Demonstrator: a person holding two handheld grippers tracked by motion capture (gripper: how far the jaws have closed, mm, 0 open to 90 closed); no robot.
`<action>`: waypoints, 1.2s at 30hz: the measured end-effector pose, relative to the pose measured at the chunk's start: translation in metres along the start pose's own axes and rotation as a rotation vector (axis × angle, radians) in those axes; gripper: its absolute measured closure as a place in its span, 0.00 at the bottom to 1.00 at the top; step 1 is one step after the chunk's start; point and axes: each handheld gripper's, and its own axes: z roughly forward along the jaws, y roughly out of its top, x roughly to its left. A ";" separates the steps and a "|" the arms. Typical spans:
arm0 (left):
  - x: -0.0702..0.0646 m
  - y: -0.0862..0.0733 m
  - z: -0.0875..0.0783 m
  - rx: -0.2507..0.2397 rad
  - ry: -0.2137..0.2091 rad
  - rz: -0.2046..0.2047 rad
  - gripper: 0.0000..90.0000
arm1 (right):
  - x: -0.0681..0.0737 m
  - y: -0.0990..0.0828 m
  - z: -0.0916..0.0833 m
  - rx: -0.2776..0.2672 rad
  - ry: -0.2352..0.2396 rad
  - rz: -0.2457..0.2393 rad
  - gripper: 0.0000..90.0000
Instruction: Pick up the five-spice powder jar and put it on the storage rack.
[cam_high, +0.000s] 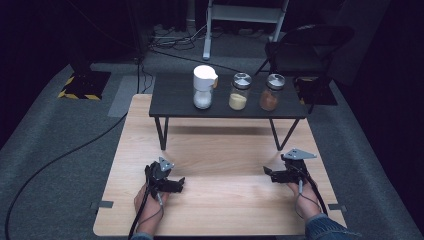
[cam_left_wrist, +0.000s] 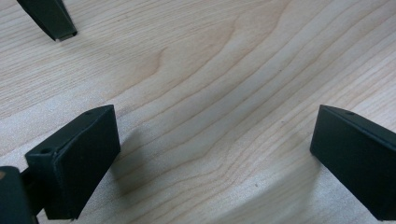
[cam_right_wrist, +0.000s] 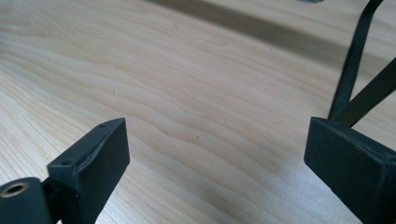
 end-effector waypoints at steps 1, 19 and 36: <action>0.000 0.000 0.000 0.000 0.000 0.000 0.02 | 0.000 -0.001 0.002 0.007 0.003 0.001 0.07; 0.000 0.000 0.000 -0.001 0.001 0.001 0.02 | 0.000 -0.011 0.026 0.099 0.039 -0.002 0.07; 0.000 0.000 0.000 0.000 0.001 0.000 0.02 | 0.005 -0.019 0.032 0.095 0.030 -0.046 0.03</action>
